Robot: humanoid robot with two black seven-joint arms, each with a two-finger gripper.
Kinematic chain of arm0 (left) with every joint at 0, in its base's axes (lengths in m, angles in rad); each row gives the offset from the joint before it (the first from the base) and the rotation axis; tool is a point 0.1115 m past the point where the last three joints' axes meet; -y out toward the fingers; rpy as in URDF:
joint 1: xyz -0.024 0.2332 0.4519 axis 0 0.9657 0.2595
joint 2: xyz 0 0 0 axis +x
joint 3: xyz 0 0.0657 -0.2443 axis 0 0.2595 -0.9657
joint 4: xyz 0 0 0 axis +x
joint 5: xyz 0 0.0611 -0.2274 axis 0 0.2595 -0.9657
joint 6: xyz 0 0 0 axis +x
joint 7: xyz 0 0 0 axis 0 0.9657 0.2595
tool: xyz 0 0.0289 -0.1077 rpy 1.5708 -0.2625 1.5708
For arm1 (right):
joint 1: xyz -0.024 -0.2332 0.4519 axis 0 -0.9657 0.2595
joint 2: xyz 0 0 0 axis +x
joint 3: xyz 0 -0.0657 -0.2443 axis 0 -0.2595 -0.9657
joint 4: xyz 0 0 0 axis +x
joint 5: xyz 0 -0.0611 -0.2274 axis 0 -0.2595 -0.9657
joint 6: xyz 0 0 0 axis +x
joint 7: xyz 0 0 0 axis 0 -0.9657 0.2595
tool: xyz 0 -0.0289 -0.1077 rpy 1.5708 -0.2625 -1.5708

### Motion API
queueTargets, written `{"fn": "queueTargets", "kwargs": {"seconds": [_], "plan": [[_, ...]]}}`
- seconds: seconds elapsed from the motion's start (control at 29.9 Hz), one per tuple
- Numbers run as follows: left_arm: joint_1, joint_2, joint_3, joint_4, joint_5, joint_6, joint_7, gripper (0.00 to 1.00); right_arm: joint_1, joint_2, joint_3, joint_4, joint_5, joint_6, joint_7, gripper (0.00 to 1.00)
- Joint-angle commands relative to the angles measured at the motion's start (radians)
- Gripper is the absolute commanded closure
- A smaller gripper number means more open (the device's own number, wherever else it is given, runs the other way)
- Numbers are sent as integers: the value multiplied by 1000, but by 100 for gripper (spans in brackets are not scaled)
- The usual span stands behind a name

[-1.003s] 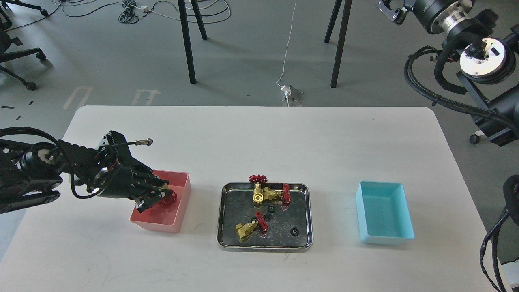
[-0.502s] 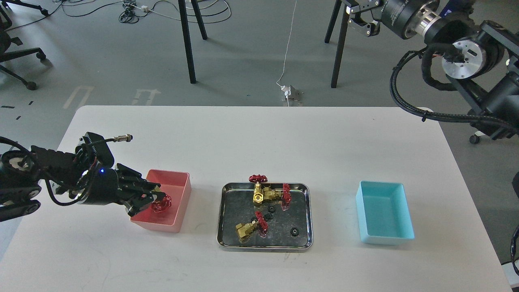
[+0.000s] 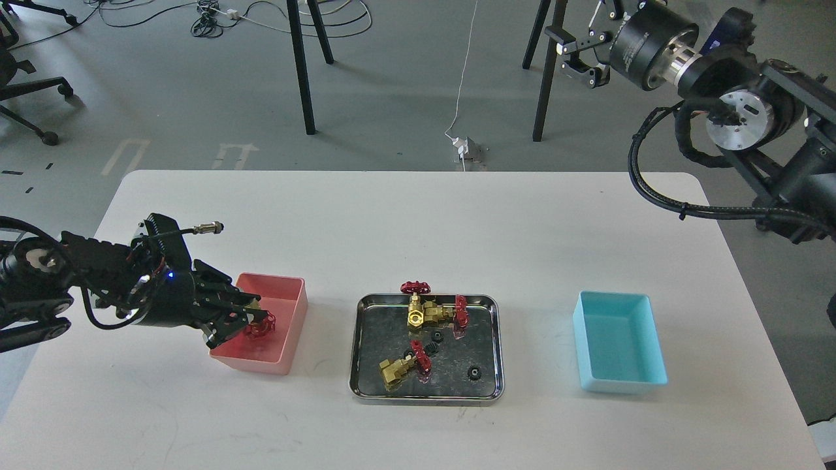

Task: Place valve in pink box and gear in blue box

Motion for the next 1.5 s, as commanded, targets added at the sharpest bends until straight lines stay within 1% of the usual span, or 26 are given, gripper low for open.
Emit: {"fn": "queueTargets", "kwargs": {"seconds": [0.0, 0.1, 0.23, 0.33, 0.43, 0.53, 0.64, 0.77, 0.87, 0.9, 1.0, 1.1, 1.17, 1.24, 1.27, 1.37, 1.47], "plan": [[2, -14, 0, 10, -2, 1, 0, 64, 26, 3, -126, 66, -265, 52, 0, 0], [2, -15, 0, 11, 1, 1, 0, 58, 87, 23, -239, 111, -490, 98, 0, 0], [2, -15, 0, 13, -2, 1, 0, 47, 199, 64, -459, 204, -635, 148, 2, 0], [2, -14, -11, 13, -16, 1, 0, 34, 288, 69, -627, 334, -703, 168, 2, 0], [0, -5, -83, 13, -89, -10, 0, 20, 374, 96, -793, 463, -810, 169, 2, 0], [0, 9, -167, 13, -220, -13, 0, 17, 439, 122, -914, 517, -933, 169, 5, 0], [-6, 35, -251, -1, -378, -13, 0, 15, 454, 165, -991, 516, -1041, 169, 7, 0], [-1, 74, -417, -12, -580, -22, 0, 15, 440, 268, -1051, 511, -1071, 169, 7, 0], [11, 75, -564, -61, -813, -71, 0, 15, 428, 343, -1100, 501, -1072, 169, 5, 1], [23, 74, -613, -73, -929, -88, 0, 15, 427, 369, -1108, 487, -1071, 169, 5, 1], [51, 49, -727, -93, -1194, -134, 0, 13, 423, 428, -1116, 447, -1074, 153, 5, 3], [82, 11, -799, -94, -1298, -170, 0, 12, 430, 428, -1160, 412, -1076, 144, 2, 9], [102, -12, -827, -94, -1300, -173, 0, 12, 430, 428, -1183, 387, -1076, 142, 2, 17], [118, -28, -841, -96, -1299, -173, 0, 12, 427, 428, -1195, 373, -1077, 141, 2, 29], [125, -29, -842, -96, -1300, -173, 0, 12, 425, 428, -1200, 372, -1076, 141, 2, 33], [149, -29, -844, -96, -1299, -174, 0, 12, 422, 428, -1211, 370, -1073, 139, 2, 40], [172, -31, -844, -96, -1299, -174, 0, 11, 413, 428, -1211, 375, -1059, 133, 8, 42]]}}
